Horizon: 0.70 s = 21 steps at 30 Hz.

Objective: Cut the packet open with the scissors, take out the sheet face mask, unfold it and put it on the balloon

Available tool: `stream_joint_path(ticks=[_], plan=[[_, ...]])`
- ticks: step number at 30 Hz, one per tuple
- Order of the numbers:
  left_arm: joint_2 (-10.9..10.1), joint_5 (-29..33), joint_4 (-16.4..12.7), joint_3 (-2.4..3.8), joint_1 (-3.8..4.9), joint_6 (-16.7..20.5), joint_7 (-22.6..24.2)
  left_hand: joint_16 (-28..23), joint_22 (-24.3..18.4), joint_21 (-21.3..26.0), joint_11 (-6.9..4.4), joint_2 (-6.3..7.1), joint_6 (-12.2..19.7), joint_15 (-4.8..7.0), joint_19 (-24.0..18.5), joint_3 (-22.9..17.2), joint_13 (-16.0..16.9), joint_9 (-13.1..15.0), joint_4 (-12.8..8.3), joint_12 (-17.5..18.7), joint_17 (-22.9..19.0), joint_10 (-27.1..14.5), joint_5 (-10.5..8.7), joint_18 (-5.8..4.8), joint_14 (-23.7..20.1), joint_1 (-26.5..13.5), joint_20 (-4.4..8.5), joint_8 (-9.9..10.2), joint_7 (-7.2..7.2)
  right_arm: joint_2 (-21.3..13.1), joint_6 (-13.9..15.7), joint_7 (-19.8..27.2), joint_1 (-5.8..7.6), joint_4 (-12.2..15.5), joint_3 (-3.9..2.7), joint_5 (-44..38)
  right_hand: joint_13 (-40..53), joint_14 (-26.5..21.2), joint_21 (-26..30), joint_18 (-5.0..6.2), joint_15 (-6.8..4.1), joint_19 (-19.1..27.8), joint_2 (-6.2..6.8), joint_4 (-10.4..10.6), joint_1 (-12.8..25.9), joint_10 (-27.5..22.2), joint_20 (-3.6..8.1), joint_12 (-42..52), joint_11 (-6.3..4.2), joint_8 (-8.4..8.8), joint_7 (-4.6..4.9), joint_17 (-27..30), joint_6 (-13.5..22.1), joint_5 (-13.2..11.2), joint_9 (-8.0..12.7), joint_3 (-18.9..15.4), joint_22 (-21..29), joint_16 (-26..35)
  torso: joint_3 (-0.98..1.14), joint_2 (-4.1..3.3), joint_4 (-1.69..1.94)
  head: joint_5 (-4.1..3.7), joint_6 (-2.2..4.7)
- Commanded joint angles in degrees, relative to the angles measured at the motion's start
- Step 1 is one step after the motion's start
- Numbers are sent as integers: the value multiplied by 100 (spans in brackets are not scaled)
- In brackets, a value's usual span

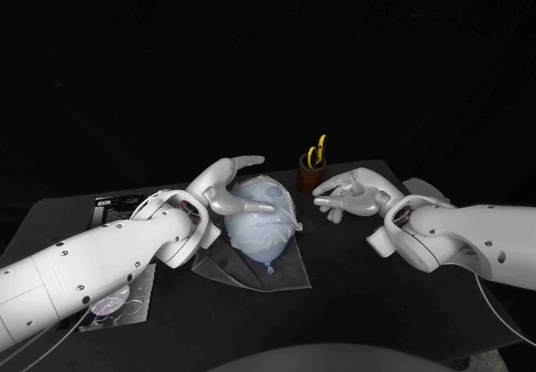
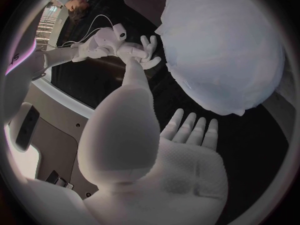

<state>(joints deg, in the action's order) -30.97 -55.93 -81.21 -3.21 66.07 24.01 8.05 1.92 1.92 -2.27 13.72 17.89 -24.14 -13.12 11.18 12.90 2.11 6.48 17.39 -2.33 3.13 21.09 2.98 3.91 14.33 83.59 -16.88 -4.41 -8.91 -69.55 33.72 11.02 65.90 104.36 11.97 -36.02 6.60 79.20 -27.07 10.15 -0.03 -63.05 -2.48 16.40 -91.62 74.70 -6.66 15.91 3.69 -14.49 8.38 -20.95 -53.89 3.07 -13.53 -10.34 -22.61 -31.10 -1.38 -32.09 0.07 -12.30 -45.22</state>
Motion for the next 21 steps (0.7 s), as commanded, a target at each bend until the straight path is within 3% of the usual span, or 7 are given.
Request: stream_joint_path(ticks=[1,5,12,19,21], plan=[[107,-427,30,7,-2,10,-496,-10,8,-18,55,4,36,-56,33,19,2,-5,-3,26,-6,-35,16,-24,-18,-128,4,29,-726,55,154,-330,-26,-3,1,-493,175,126,-198,24,-55,-106,-10,-4,-22,141,63,24,-45,73,-17,-263,-49,42,31,-134,-133,-331,2,-2,7,-30,-7],[214,-561,88,9,-3,113,-659,-45,10,-21,84,4,73,-75,31,29,-5,-11,-5,37,-48,-137,15,-16,-220,40,10,36,-755,102,204,-475,-40,-27,1,-621,369,116,-378,14,-73,-76,-50,-4,-14,151,90,-44,-53,128,-25,-546,-63,104,58,-286,-283,-657,-9,3,2,-36,-14],[352,-784,195,14,1,16,-986,-28,12,-24,97,6,92,-95,41,17,-2,-15,-7,30,-38,-128,15,-4,-176,69,14,40,-762,187,216,-599,-47,-66,0,-717,670,339,-842,17,-131,-163,-139,-13,-10,296,155,-111,-100,180,-64,-1050,-124,108,80,-546,-634,-1387,1,13,3,-43,-24],[429,-1082,205,18,2,-322,-1416,-26,14,-27,107,7,101,-109,48,21,-2,-16,-5,30,-41,-142,13,6,-191,71,16,42,-770,255,315,-633,-49,-84,0,-775,1114,372,-1235,16,-151,-31,-217,-44,-60,381,182,-17,-125,226,-82,-2131,-142,133,90,-808,-989,-2462,5,8,0,-40,-16],[433,-1188,209,19,3,-342,-1484,-27,14,-27,108,7,86,-108,47,21,-1,-12,-5,29,-43,-137,13,6,-200,70,16,39,-771,271,329,-645,-49,-87,-1,-798,1356,470,-1412,19,-172,-18,-240,-53,-71,417,204,121,-146,223,-101,-2749,-175,163,84,-887,-1139,-3038,5,8,-1,-47,-18]])
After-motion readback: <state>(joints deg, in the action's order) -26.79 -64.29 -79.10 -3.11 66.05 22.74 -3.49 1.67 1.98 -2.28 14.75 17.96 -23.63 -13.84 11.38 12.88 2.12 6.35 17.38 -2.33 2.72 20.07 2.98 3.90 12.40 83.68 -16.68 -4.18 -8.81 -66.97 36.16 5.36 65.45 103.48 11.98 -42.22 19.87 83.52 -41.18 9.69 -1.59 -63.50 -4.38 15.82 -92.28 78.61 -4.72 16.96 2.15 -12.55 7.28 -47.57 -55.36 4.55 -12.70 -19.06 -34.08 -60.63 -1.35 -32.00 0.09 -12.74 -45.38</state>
